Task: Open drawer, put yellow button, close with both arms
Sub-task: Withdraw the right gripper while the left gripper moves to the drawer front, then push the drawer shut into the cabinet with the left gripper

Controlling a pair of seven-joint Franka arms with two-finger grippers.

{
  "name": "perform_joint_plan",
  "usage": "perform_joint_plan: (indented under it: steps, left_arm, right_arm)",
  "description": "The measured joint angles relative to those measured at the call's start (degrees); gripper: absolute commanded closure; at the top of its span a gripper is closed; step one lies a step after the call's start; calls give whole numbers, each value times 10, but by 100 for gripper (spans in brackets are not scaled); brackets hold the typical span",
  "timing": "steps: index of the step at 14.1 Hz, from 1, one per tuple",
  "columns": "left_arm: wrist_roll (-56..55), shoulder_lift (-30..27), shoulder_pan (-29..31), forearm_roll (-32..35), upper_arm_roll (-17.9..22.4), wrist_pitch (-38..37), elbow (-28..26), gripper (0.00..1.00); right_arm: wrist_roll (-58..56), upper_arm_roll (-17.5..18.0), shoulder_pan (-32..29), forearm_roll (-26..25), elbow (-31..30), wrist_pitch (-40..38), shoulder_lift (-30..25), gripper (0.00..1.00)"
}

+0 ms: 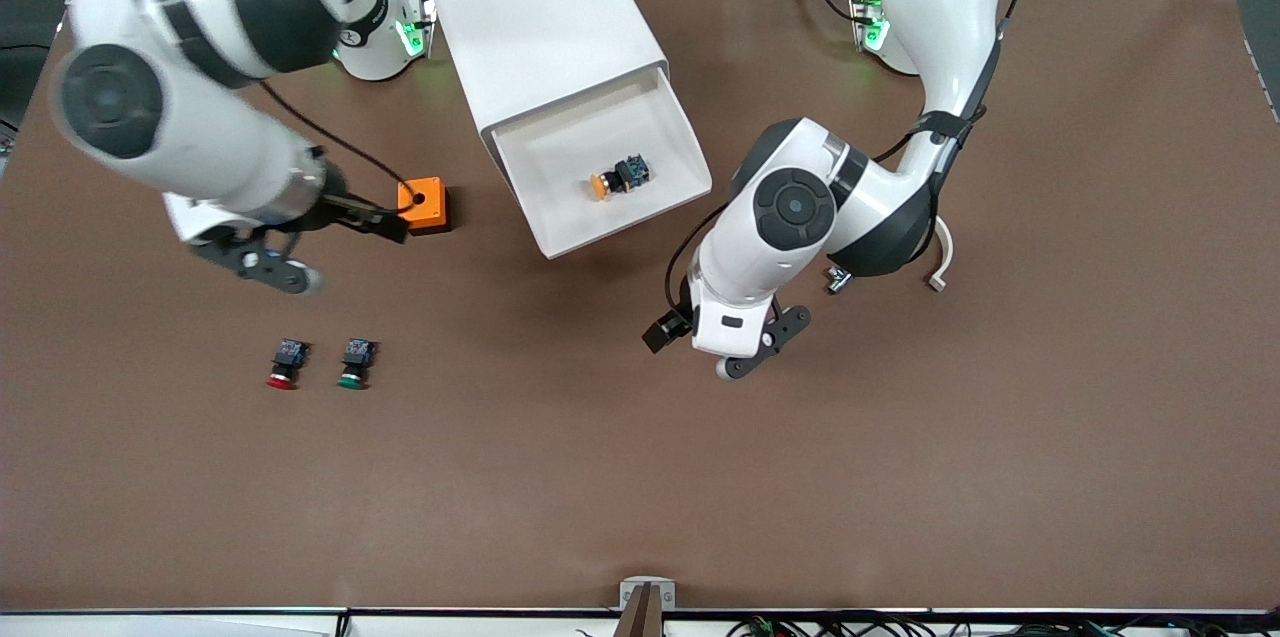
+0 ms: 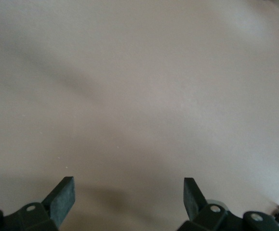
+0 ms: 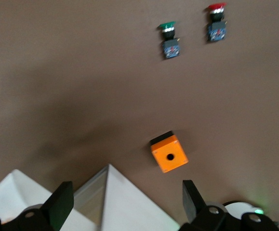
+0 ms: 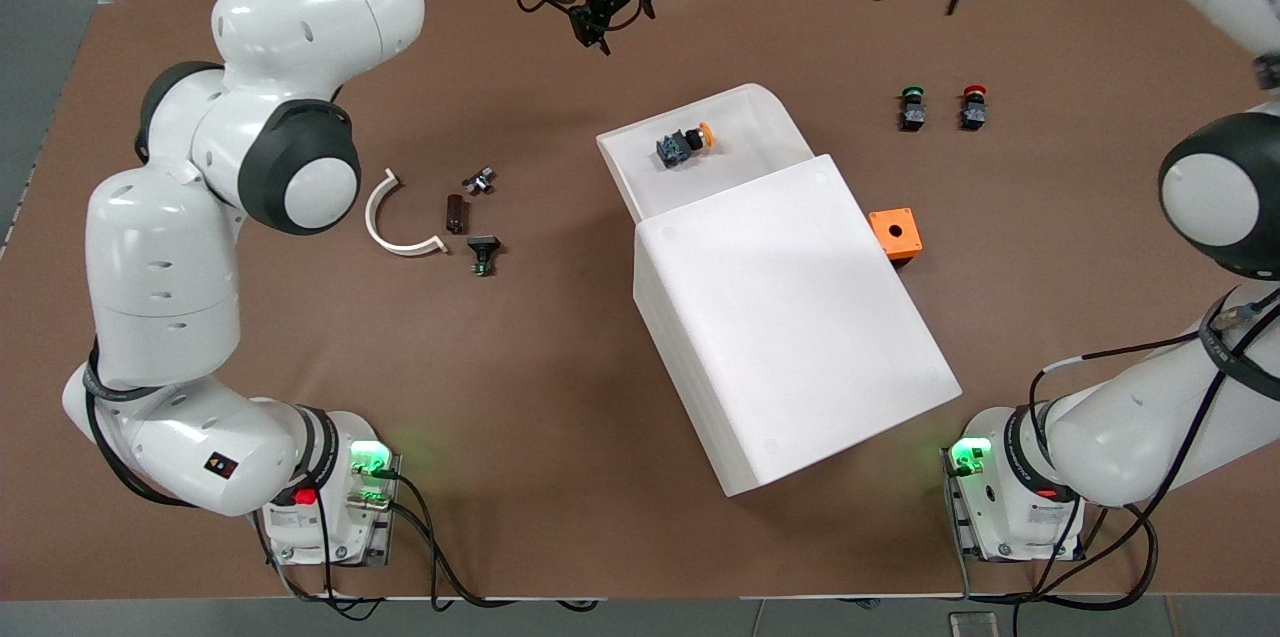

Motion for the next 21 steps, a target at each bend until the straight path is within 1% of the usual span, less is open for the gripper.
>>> perform_joint_plan:
  steps: [2, 4, 6, 8, 12, 19, 21]
  left_arm:
    - [0, 0, -7, 9, 0, 3, 0, 0]
    - [-1, 0, -19, 46, 0, 3, 0, 0]
    - [-16, 0, -40, 74, 0, 3, 0, 0]
    - [-44, 0, -68, 90, 1, 3, -1, 0]
    - [-67, 0, -108, 100, 1, 1, -8, 0]
    - [-78, 5, -138, 100, 0, -20, -19, 0]
    - [-81, 5, -148, 99, -1, -30, -19, 0]
  right_arm:
    - [-95, -1, -53, 0, 1, -20, -6, 0]
    - [-160, 0, -98, -11, 9, -39, -6, 0]
    - [-221, 0, -129, -32, 20, -49, -6, 0]
    - [-263, 0, -150, -43, 27, -50, -6, 0]
    - [-281, 1, -162, -44, 33, -50, -6, 0]
    - [-283, 2, -182, -46, 35, -50, -5, 0]
    - [-316, 2, -200, -45, 35, -50, -5, 0]
